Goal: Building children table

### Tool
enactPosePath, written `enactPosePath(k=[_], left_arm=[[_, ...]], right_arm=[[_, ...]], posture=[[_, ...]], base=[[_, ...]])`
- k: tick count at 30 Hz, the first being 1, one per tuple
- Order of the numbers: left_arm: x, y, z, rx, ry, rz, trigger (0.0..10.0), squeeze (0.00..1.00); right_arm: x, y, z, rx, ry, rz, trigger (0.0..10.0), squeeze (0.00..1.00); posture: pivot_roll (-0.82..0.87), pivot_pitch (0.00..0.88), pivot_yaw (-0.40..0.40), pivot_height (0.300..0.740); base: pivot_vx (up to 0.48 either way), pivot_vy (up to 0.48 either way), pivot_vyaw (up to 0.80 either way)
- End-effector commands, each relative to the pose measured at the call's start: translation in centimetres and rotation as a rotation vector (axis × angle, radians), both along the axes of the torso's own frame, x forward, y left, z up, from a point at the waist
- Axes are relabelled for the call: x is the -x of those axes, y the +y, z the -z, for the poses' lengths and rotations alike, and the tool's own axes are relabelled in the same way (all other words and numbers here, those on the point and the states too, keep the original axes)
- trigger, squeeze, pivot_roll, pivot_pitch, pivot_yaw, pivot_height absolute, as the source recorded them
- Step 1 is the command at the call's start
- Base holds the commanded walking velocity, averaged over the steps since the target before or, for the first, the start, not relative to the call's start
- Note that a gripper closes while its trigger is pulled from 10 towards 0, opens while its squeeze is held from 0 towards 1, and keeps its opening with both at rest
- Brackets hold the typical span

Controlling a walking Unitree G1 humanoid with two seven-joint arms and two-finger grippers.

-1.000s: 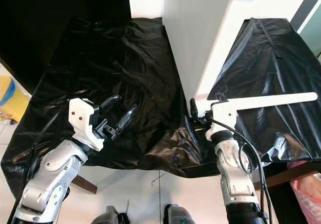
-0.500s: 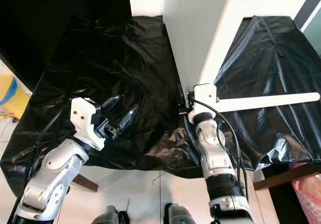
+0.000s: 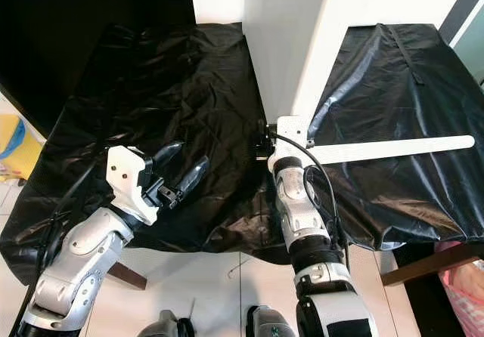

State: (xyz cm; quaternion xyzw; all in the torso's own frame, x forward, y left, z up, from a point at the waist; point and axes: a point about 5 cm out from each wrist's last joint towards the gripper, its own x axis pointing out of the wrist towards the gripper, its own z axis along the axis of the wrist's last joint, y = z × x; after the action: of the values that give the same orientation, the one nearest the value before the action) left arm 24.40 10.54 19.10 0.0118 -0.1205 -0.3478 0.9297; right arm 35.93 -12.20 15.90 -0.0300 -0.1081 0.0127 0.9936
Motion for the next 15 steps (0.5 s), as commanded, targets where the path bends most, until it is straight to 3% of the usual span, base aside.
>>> enactPosePath(k=[1, 2, 3, 15], left_arm=[[0.02, 0.08, -0.04, -0.020, -0.015, 0.005, 10.0, 0.00], [0.02, 0.08, -0.04, -0.020, -0.015, 0.005, 10.0, 0.00], [0.01, 0.05, -0.07, -0.020, -0.016, 0.005, 10.0, 0.00], [0.12, -0.15, -0.34, -0.015, -0.028, 0.007, 10.0, 0.00]], right_arm=[[-0.19, 0.21, 0.14, 0.002, 0.009, -0.028, 2.4, 0.00], [-0.19, 0.21, 0.14, 0.002, 0.009, -0.028, 2.4, 0.00], [-0.25, 0.16, -0.02, -0.005, 0.003, -0.034, 0.0, 0.00], [0.66, 0.90, 0.06, 0.015, -0.061, -0.102, 0.0, 0.00]], posture=[[-0.02, 0.127, 0.030, 0.740], [-0.02, 0.127, 0.030, 0.740], [-0.02, 0.127, 0.027, 0.740], [-0.02, 0.123, 0.016, 0.740]], base=[[0.000, 0.000, 0.00], [0.000, 0.000, 0.00], [0.000, 0.000, 0.00], [0.000, 0.000, 0.00]])
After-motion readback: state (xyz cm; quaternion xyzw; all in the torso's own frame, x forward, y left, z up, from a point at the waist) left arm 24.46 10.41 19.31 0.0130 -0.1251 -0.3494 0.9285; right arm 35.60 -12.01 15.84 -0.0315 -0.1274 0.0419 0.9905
